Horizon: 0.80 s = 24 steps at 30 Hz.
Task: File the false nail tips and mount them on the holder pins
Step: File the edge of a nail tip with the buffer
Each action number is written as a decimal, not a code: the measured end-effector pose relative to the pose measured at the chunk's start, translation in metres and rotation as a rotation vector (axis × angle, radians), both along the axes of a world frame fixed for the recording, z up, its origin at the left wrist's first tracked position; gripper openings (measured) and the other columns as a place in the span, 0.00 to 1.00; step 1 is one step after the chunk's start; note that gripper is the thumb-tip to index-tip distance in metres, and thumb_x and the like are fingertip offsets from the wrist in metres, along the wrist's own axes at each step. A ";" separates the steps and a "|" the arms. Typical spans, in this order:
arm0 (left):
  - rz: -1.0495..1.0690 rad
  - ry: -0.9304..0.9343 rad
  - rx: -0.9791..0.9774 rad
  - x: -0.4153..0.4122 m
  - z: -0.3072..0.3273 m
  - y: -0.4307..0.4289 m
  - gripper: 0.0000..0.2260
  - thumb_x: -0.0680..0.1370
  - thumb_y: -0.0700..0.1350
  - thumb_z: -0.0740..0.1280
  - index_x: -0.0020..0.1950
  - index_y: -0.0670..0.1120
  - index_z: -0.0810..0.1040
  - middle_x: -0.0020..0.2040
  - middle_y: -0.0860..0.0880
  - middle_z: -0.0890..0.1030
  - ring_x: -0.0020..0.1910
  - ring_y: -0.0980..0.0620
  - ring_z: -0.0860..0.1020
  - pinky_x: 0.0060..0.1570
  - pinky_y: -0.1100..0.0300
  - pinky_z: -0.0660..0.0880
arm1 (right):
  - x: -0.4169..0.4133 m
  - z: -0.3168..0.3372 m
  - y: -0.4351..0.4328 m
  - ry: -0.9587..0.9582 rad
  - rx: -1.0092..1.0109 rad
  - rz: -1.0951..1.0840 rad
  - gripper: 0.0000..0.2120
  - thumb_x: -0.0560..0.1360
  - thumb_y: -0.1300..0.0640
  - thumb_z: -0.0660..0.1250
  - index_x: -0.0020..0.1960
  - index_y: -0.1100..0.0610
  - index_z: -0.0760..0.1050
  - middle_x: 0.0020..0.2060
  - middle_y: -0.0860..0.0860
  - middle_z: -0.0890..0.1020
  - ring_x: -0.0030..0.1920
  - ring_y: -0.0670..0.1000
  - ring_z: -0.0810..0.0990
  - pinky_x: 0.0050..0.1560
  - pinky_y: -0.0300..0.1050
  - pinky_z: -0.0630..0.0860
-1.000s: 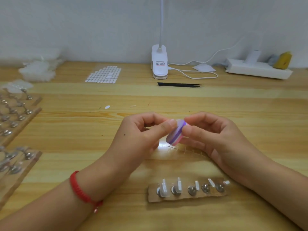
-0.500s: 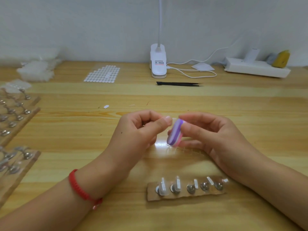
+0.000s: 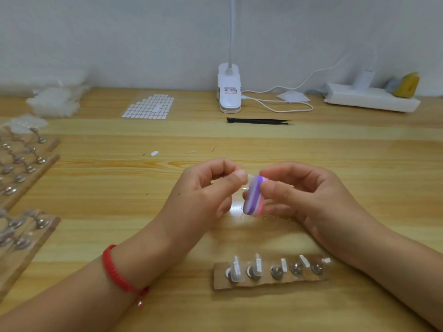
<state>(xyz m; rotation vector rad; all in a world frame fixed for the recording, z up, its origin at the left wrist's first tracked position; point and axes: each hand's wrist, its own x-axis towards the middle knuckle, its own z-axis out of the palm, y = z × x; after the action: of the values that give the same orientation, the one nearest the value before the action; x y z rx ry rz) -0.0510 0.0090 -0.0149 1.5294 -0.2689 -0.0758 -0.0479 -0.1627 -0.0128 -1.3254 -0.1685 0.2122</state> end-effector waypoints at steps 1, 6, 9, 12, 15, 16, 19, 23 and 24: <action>-0.006 -0.008 0.013 0.000 0.000 -0.001 0.06 0.72 0.44 0.68 0.35 0.46 0.75 0.23 0.55 0.66 0.21 0.59 0.62 0.25 0.70 0.60 | 0.000 0.000 0.000 -0.001 0.007 -0.009 0.11 0.57 0.55 0.77 0.39 0.54 0.86 0.38 0.52 0.86 0.37 0.50 0.85 0.37 0.37 0.80; 0.043 -0.064 0.066 -0.001 -0.003 -0.001 0.08 0.75 0.45 0.67 0.35 0.49 0.76 0.22 0.57 0.68 0.21 0.61 0.62 0.24 0.71 0.61 | 0.003 0.000 -0.004 0.043 0.101 -0.061 0.11 0.58 0.56 0.76 0.40 0.56 0.85 0.38 0.55 0.85 0.39 0.51 0.86 0.38 0.39 0.80; 0.040 -0.079 0.089 -0.001 -0.003 -0.002 0.09 0.77 0.43 0.67 0.36 0.47 0.75 0.23 0.57 0.68 0.21 0.61 0.63 0.25 0.71 0.61 | 0.001 0.000 0.000 0.002 0.027 -0.028 0.10 0.57 0.55 0.76 0.38 0.55 0.85 0.37 0.52 0.85 0.36 0.50 0.85 0.37 0.38 0.80; 0.026 -0.070 0.067 -0.001 -0.003 -0.001 0.07 0.74 0.46 0.67 0.37 0.46 0.76 0.23 0.57 0.69 0.21 0.61 0.64 0.26 0.73 0.62 | 0.004 -0.001 -0.003 0.044 0.134 -0.103 0.11 0.58 0.56 0.76 0.40 0.57 0.85 0.38 0.57 0.85 0.39 0.52 0.85 0.39 0.39 0.81; 0.044 -0.057 0.056 0.000 -0.003 0.000 0.08 0.78 0.42 0.66 0.38 0.45 0.75 0.21 0.57 0.69 0.21 0.61 0.63 0.26 0.73 0.63 | 0.002 -0.001 -0.002 0.008 0.057 -0.044 0.11 0.58 0.55 0.76 0.40 0.55 0.85 0.39 0.54 0.85 0.39 0.52 0.86 0.38 0.39 0.80; 0.042 -0.055 0.063 0.000 -0.003 -0.001 0.09 0.78 0.41 0.65 0.38 0.45 0.75 0.20 0.57 0.69 0.21 0.61 0.63 0.26 0.73 0.63 | 0.001 -0.001 0.000 -0.004 0.029 -0.026 0.11 0.58 0.55 0.76 0.40 0.54 0.86 0.38 0.53 0.85 0.38 0.51 0.86 0.38 0.38 0.80; 0.021 -0.064 0.067 -0.001 -0.003 -0.003 0.08 0.76 0.45 0.67 0.36 0.48 0.76 0.21 0.58 0.68 0.21 0.61 0.63 0.26 0.73 0.62 | 0.003 -0.002 -0.003 0.028 0.119 -0.078 0.12 0.58 0.56 0.76 0.41 0.56 0.86 0.38 0.55 0.85 0.39 0.51 0.86 0.39 0.38 0.81; 0.041 -0.066 0.061 0.000 -0.003 -0.001 0.10 0.77 0.44 0.67 0.36 0.48 0.76 0.20 0.58 0.69 0.21 0.62 0.63 0.26 0.73 0.62 | 0.003 -0.003 -0.002 -0.005 0.042 -0.031 0.12 0.58 0.55 0.76 0.41 0.55 0.86 0.38 0.53 0.86 0.37 0.51 0.85 0.37 0.38 0.80; 0.037 -0.072 0.069 0.000 -0.003 -0.001 0.10 0.77 0.43 0.67 0.36 0.48 0.76 0.21 0.58 0.68 0.21 0.62 0.63 0.26 0.72 0.62 | 0.003 -0.003 -0.001 -0.006 0.046 -0.036 0.12 0.58 0.55 0.76 0.40 0.55 0.86 0.38 0.53 0.86 0.37 0.50 0.85 0.37 0.38 0.80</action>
<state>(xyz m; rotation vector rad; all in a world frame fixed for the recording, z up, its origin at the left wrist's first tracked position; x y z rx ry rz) -0.0513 0.0078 -0.0175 1.6075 -0.2978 -0.0013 -0.0449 -0.1641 -0.0159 -1.2823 -0.1536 0.1727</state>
